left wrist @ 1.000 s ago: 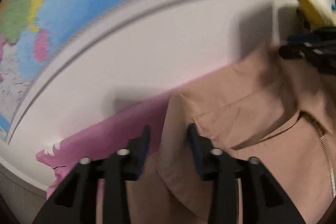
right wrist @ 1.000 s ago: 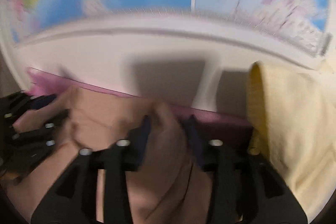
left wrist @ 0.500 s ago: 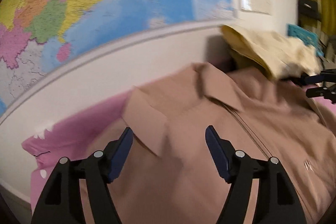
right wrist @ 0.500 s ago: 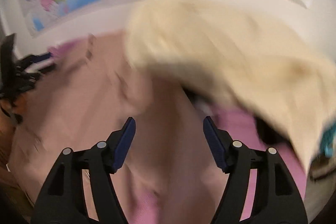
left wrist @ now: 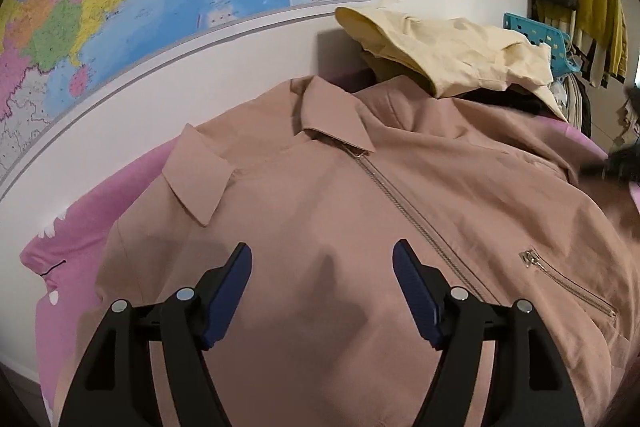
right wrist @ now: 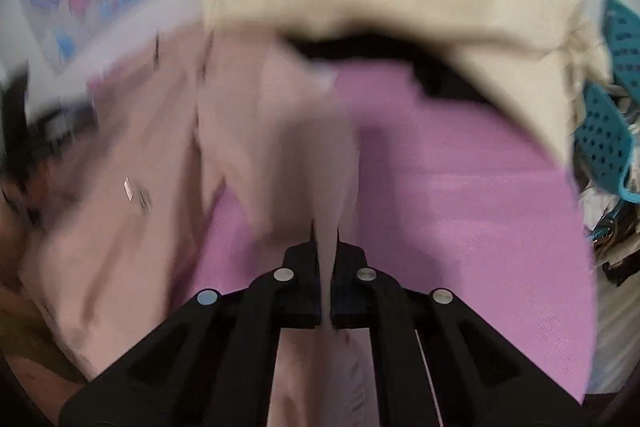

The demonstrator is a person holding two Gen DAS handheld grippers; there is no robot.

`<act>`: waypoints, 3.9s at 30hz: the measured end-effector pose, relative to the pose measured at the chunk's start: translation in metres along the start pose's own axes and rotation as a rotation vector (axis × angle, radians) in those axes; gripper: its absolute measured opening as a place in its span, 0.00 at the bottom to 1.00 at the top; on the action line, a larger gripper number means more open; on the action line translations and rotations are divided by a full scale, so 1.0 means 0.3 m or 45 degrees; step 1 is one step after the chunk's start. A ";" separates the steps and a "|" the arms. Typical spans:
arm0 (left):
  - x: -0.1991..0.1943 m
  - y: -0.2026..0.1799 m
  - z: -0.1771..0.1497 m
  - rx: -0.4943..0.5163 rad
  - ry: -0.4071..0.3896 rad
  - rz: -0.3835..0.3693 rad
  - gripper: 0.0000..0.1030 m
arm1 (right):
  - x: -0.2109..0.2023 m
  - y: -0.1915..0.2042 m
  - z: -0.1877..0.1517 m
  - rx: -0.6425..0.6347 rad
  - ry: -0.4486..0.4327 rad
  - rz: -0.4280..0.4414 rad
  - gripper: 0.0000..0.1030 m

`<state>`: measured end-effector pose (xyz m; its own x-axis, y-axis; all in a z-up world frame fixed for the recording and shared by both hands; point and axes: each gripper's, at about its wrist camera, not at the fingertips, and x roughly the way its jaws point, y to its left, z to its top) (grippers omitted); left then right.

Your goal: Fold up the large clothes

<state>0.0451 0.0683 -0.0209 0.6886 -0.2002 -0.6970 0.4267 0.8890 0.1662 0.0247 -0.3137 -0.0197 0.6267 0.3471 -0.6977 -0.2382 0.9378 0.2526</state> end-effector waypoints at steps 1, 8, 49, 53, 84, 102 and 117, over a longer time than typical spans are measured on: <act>-0.006 -0.013 -0.006 0.011 0.006 0.002 0.68 | -0.066 -0.031 0.023 0.063 -0.094 0.032 0.03; 0.012 -0.073 -0.043 0.052 0.071 -0.022 0.68 | -0.117 -0.086 0.085 0.123 -0.095 0.007 0.22; -0.379 0.203 -0.078 -0.330 -0.270 -0.315 0.68 | -0.115 0.745 0.393 -0.313 -0.151 0.868 0.03; -0.451 0.287 -0.117 -0.362 -0.319 -0.322 0.71 | 0.112 0.899 0.438 -0.301 -0.012 0.926 0.03; 0.031 0.252 -0.144 -0.069 0.228 -0.010 0.63 | 0.516 0.252 0.215 0.166 0.129 0.383 0.62; 0.095 0.370 0.033 0.036 0.373 -0.024 0.57 | 0.508 0.129 0.279 0.332 0.091 0.308 0.22; 0.041 0.406 -0.036 -0.092 0.334 -0.206 0.04 | 0.245 0.377 0.236 -0.053 -0.119 0.320 0.55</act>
<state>0.0992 0.1784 -0.0167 0.4364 -0.2365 -0.8681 0.4688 0.8833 -0.0050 0.0964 -0.1817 0.0050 0.6091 0.5703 -0.5511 -0.4245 0.8214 0.3809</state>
